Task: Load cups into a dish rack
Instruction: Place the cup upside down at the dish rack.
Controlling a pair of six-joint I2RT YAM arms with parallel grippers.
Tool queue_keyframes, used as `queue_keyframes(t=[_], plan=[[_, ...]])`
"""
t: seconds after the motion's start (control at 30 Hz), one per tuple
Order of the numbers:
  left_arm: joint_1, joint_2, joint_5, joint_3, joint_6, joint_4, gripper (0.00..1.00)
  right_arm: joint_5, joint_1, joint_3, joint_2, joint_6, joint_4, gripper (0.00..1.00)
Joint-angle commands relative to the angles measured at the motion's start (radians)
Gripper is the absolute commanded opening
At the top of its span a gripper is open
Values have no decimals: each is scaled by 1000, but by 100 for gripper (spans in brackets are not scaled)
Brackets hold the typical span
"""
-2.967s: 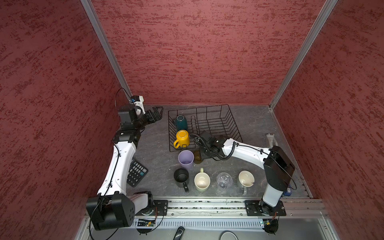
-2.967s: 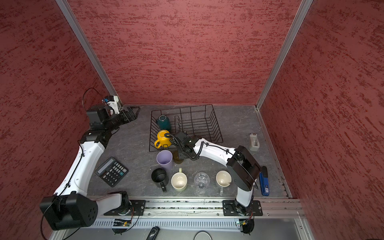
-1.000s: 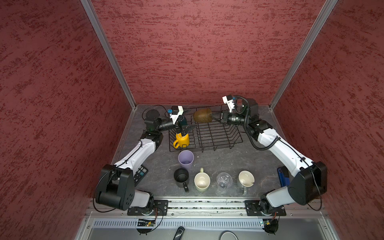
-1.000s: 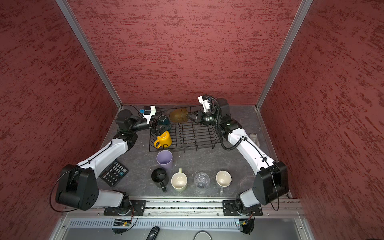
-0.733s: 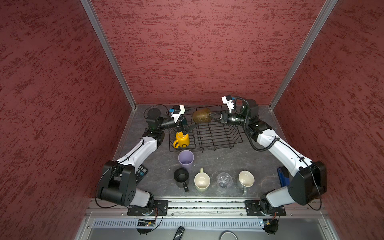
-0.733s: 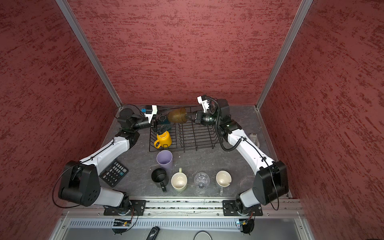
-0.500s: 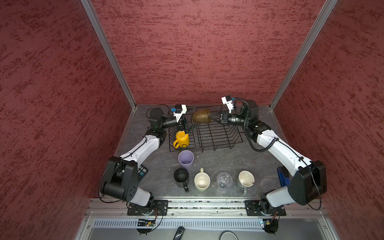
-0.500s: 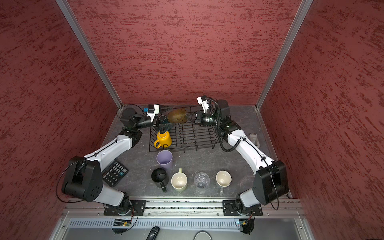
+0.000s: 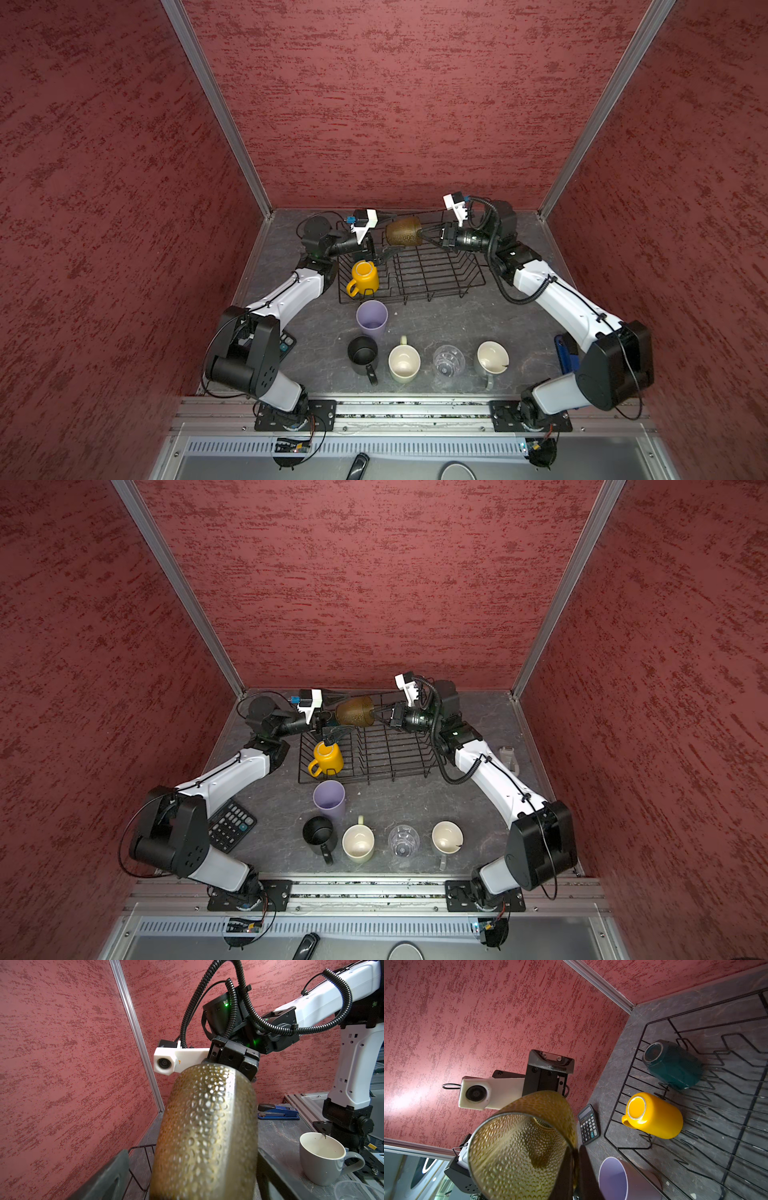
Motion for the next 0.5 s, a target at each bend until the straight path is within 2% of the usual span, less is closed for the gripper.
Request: queue_keyframes(t=[0.0, 0.47], plan=[[-5, 11, 11, 19, -34, 65, 94, -18, 4, -17, -25, 36, 71, 0], [-22, 43, 43, 31, -49, 107, 89, -42, 7, -54, -25, 119, 176, 0]])
